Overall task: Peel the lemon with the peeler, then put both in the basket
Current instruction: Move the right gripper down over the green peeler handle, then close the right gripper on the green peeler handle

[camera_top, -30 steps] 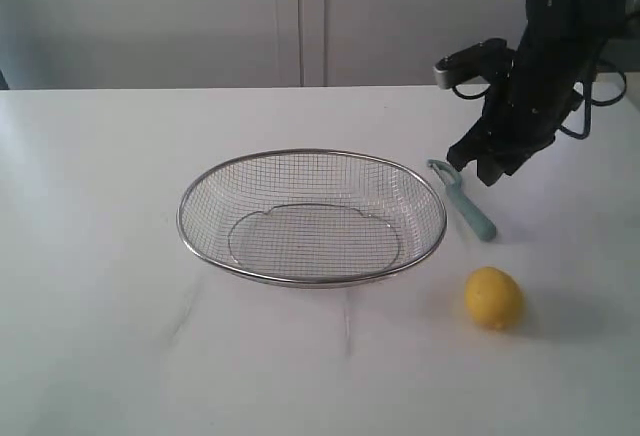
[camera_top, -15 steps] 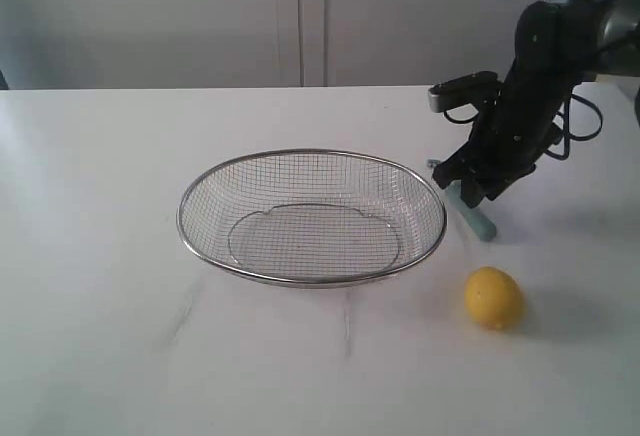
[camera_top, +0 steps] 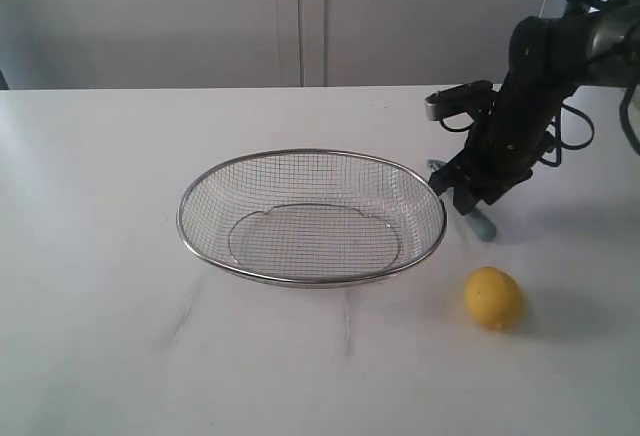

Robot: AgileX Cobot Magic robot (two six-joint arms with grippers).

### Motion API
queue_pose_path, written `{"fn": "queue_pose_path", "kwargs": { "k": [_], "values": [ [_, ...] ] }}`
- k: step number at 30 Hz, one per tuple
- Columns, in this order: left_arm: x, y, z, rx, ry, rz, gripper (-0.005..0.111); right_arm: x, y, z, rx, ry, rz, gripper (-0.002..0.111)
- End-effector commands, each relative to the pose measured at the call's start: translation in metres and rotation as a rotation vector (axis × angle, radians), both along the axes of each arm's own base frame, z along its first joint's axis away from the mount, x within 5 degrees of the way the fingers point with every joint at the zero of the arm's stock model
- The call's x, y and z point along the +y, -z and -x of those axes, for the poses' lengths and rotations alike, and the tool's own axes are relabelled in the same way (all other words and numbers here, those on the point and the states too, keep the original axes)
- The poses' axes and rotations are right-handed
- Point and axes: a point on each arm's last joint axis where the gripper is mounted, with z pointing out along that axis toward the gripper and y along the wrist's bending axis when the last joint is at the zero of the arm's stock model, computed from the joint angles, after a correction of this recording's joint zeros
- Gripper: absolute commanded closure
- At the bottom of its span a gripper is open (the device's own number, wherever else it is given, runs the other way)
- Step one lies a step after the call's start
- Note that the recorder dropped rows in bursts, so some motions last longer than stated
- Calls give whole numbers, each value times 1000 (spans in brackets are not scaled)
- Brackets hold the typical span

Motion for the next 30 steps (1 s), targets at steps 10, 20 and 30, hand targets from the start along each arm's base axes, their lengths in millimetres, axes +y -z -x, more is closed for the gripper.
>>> {"fn": "queue_pose_path", "kwargs": {
  "k": [10,20,30],
  "values": [
    [0,1,0,-1,3,13,107,-1,22,-3,40,12,-2,67],
    [0,1,0,-1,3,13,107,-1,30,-3,62,33,-3,67],
    [0,1,0,-1,3,13,107,-1,31,-3,64,34,3,81]
  ]
}}
